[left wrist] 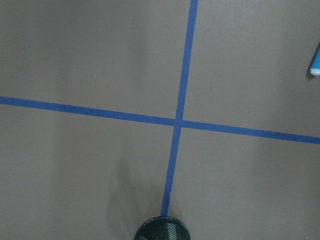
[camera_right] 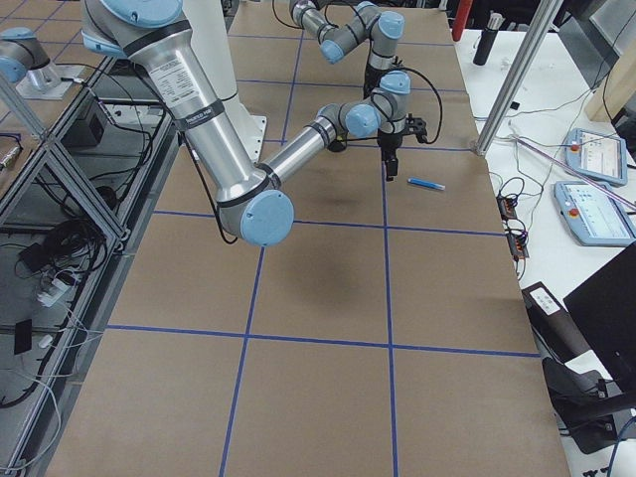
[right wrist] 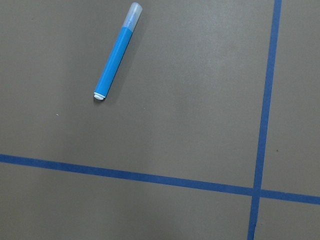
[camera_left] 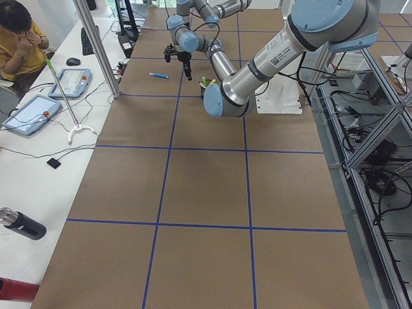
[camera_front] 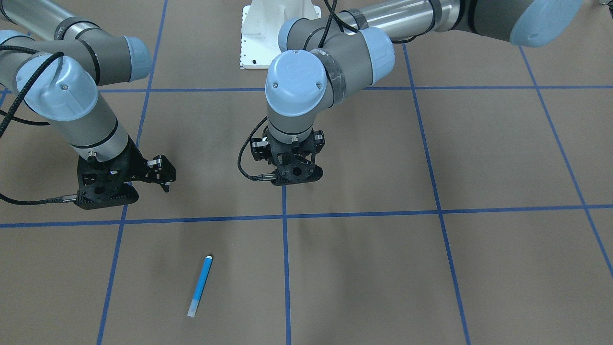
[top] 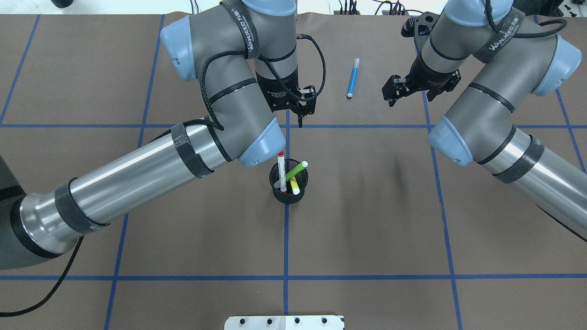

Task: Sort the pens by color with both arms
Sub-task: 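Lower the left gripper and grasp the red-capped white marker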

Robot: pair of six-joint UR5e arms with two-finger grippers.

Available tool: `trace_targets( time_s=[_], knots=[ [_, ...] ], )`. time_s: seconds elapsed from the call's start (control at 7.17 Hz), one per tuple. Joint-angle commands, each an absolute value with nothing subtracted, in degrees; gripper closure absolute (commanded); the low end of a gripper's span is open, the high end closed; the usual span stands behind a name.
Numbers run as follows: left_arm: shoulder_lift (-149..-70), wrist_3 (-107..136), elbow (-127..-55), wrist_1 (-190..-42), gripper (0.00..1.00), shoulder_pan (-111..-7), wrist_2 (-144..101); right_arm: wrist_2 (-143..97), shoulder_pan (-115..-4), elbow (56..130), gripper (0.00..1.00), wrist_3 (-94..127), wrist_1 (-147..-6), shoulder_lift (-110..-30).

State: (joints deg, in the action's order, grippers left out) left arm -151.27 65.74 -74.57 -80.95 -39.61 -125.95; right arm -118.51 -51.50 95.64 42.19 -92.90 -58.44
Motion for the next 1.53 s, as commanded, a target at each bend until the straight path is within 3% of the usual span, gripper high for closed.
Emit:
trace_targets(
  time_s=[0.0,1.39],
  knots=[
    [-150.6,65.7,-74.8,-79.6,0.44,-38.2,-126.0,-118.5,-51.4,95.7,0.01,42.2,-92.9,-58.5],
    [-149.8,65.7,-75.2,-77.4,0.7,-36.0,-126.1,-118.3,-51.4,95.5,0.01,42.5,-92.9,-58.6]
  ],
)
